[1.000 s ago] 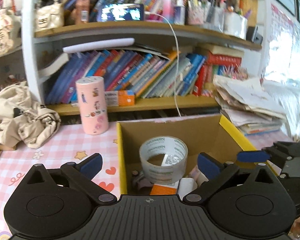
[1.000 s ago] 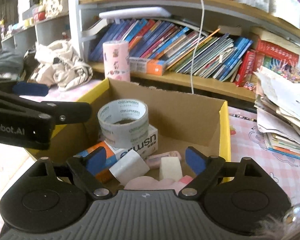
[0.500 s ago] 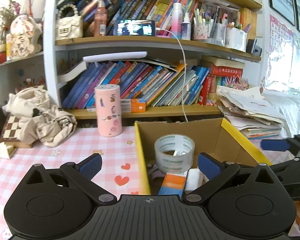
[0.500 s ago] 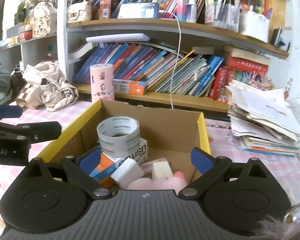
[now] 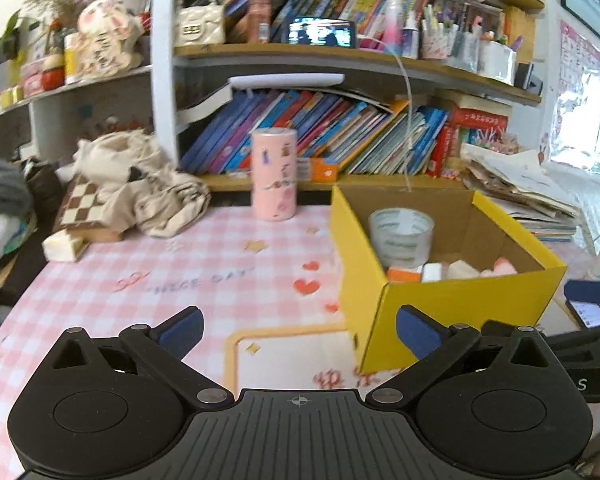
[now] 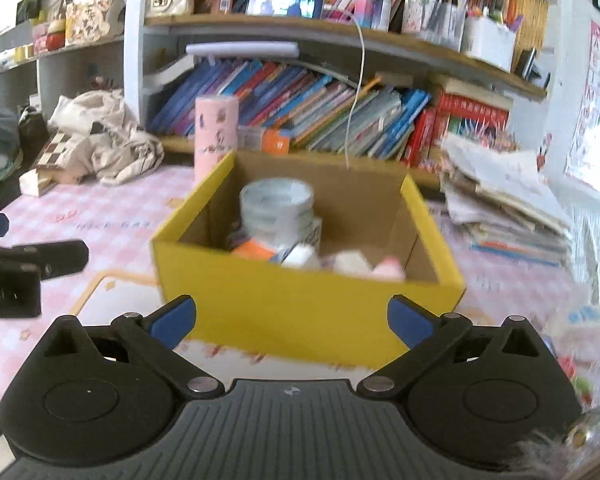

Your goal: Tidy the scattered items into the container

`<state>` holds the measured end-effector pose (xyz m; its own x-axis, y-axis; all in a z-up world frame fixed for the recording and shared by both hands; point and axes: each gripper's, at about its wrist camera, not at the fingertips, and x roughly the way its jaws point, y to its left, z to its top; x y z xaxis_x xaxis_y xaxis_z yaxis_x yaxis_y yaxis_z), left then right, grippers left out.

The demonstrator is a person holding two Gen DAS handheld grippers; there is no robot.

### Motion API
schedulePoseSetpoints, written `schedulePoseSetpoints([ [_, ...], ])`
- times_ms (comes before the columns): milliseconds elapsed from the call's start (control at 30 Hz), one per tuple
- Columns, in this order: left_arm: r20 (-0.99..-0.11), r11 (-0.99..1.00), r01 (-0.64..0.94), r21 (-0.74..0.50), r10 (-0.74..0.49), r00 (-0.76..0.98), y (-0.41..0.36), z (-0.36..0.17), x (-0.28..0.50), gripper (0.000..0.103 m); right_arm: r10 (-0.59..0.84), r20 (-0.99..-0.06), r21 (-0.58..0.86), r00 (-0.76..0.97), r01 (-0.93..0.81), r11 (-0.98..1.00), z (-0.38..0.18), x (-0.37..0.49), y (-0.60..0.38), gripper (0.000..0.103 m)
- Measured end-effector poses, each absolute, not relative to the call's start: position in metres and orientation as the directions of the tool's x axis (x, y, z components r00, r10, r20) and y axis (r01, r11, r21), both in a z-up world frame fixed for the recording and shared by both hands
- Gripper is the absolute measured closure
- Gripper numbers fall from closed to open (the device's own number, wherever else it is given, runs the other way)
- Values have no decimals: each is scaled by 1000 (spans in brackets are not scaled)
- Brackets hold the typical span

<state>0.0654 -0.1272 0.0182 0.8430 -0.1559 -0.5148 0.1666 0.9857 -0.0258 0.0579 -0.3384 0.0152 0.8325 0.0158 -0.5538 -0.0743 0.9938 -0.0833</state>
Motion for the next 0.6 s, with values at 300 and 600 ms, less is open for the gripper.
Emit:
schedulePoseSetpoints([
  [300,-537,991,130,-23,-122,835,-91,15,40,0,17,-592,-45,806,-54,998,9,35,-310,0],
  [600,-547,995,101,-14,-92,832,-65,13,27,0,52,-600,-33,798,-90,995,7,25,-281,0],
])
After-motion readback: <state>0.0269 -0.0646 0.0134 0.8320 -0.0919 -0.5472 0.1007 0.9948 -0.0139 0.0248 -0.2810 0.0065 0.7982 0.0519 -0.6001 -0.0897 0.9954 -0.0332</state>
